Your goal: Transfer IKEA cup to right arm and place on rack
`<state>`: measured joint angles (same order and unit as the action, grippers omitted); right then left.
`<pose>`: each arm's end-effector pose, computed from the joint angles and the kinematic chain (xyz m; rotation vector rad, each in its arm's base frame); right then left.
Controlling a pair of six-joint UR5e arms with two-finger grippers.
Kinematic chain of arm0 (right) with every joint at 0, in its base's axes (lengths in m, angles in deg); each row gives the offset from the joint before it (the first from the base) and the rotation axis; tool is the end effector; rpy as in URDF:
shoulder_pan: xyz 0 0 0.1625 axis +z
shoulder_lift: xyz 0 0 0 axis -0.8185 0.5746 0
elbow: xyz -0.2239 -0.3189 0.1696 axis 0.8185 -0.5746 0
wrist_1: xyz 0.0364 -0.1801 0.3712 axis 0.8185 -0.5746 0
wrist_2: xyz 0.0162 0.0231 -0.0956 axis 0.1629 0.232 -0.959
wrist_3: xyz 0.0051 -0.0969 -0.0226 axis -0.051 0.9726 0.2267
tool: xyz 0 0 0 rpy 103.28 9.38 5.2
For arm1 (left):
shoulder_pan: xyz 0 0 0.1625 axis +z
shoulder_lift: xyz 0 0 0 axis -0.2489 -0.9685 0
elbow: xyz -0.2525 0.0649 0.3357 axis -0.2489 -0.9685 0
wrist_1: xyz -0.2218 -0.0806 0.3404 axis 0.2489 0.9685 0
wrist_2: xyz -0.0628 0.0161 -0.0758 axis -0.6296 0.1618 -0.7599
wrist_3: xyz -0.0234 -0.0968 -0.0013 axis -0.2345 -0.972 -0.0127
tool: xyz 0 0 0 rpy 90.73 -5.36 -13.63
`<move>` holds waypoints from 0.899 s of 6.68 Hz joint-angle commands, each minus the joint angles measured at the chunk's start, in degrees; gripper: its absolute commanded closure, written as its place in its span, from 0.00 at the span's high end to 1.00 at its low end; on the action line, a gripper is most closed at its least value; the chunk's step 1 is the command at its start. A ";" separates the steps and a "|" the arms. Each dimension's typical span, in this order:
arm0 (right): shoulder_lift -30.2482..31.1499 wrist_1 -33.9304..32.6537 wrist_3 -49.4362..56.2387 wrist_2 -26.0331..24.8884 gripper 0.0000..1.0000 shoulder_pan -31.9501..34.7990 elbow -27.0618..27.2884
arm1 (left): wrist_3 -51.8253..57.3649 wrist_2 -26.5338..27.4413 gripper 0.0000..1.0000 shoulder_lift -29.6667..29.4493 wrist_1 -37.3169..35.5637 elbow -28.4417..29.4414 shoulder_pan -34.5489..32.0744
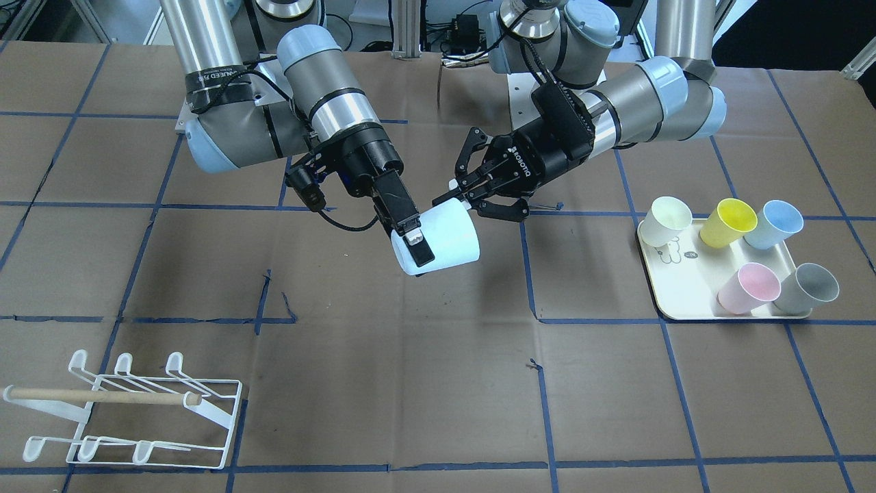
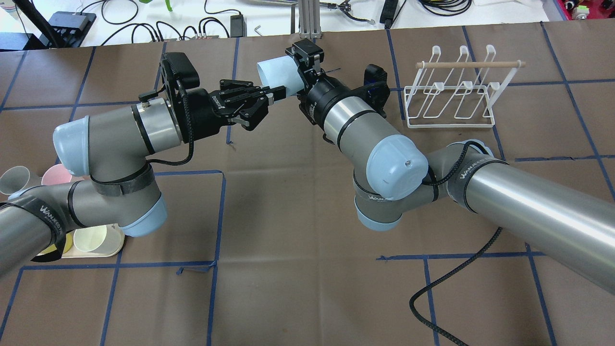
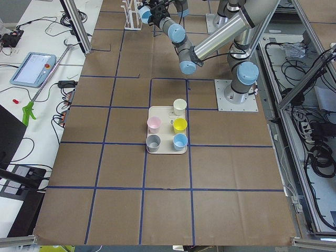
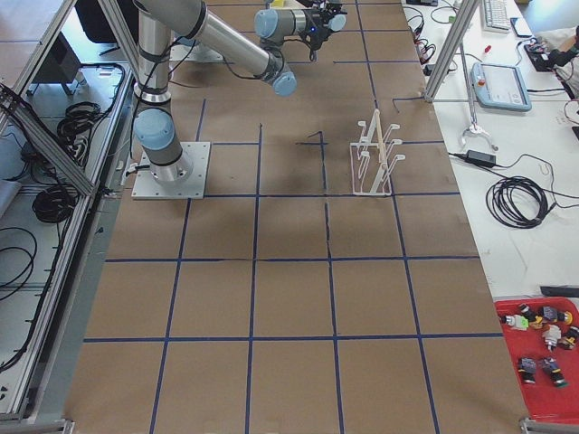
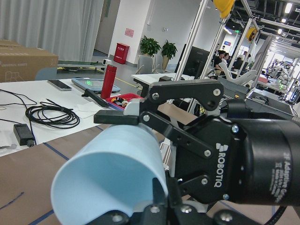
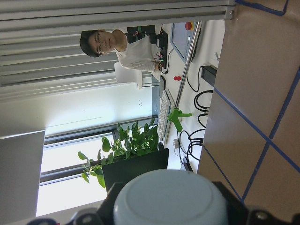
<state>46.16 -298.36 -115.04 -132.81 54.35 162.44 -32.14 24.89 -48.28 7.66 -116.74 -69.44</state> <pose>0.3222 -0.4637 0.3555 1.0441 1.5458 -0.6390 -0.1759 -0.4630 0.3635 -0.7777 -1.8125 1.1998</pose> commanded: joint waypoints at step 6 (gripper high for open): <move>-0.25 -0.13 0.14 -0.17 0.35 -0.47 -0.26 | -11.83 3.56 1.00 0.25 -7.06 -1.84 4.36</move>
<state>45.96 -298.40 -115.01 -132.89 54.21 162.30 -43.72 28.49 -48.54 0.69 -117.21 -67.60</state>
